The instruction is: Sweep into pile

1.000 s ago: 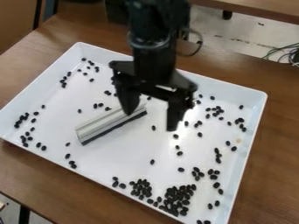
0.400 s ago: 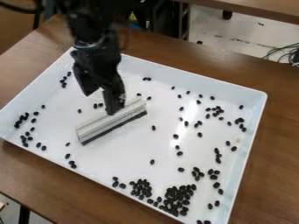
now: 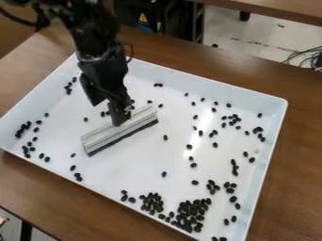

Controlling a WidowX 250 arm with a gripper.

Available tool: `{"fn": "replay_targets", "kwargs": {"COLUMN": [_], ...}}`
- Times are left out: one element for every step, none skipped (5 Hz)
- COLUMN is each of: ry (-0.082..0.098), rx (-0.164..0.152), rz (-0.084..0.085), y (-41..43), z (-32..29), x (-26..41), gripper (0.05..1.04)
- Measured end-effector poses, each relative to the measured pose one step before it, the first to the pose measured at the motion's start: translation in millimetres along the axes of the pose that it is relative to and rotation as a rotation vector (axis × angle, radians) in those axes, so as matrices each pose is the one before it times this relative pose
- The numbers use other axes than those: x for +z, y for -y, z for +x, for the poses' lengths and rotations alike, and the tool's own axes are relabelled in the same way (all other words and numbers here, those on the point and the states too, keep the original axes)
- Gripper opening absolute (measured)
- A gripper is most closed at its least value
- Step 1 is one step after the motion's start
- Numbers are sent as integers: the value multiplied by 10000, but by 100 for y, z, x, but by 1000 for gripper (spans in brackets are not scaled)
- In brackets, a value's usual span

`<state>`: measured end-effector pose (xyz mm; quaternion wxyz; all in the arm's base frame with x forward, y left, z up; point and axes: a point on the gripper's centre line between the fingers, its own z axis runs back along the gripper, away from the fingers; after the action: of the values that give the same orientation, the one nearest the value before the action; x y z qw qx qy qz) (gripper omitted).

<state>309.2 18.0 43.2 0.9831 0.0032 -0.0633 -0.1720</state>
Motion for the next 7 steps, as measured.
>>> {"fn": "replay_targets", "kwargs": {"ry": [-254,-271,-531,-4,120,-7,-438], "rx": [-266,-67,83,-29,-52,100,250], "rz": [-145,-9,209,94,34,19,-99], "y": [206,134,-101,-93,28,130,-10], "z": [-283,-219,-422,141,246,-272,-376], "x": [-518,-992,-1657,-734,-134,180,997], "gripper": [999,999,964,650,380,360,360]}}
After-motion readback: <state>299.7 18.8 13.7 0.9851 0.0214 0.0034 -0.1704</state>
